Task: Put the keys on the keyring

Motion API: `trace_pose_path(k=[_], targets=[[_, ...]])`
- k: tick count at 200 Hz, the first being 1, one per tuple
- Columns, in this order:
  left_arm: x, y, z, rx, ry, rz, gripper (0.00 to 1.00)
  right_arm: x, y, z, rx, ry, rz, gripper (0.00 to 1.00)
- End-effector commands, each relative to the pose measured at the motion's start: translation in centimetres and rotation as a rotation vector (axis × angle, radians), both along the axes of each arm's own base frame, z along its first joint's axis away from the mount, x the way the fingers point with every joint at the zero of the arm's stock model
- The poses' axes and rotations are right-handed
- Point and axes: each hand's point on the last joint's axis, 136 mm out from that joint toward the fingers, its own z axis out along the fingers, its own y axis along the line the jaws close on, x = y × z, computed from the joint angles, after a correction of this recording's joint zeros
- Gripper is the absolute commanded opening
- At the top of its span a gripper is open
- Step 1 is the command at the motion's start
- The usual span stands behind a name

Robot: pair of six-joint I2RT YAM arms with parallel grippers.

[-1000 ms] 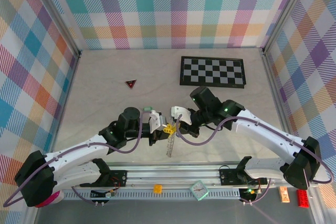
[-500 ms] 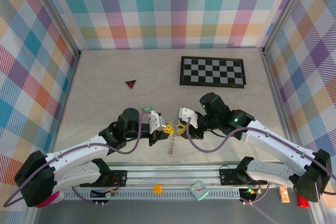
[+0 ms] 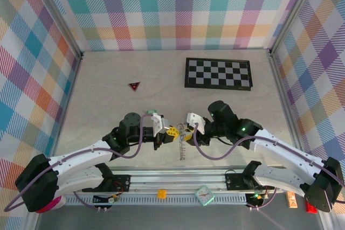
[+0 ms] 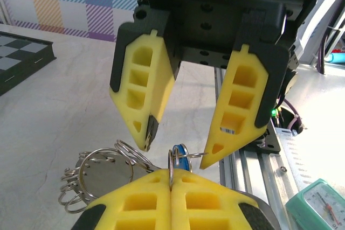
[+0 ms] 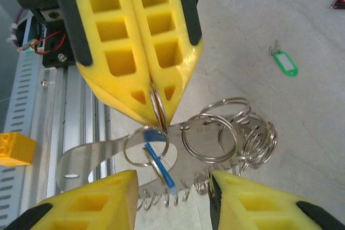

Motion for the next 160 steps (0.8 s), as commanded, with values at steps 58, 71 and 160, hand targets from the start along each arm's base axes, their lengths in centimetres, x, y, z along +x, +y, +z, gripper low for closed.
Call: trace_pose_path(k=[58, 71, 160], targets=[[-0.6, -0.5, 2.2, -0.080, -0.050, -0.042, 0.00, -0.9, 1.2, 1.2, 0.082, 0.026, 0.070, 0.17], [-0.7, -0.5, 2.2, -0.086, -0.054, -0.045, 0.00, -1.1, 1.3, 1.1, 0.081, 0.041, 0.080, 0.10], [-0.6, -0.9, 2.5, -0.109, -0.100, -0.061, 0.00, -0.6, 1.0, 0.5, 0.019, 0.053, 0.056, 0.19]])
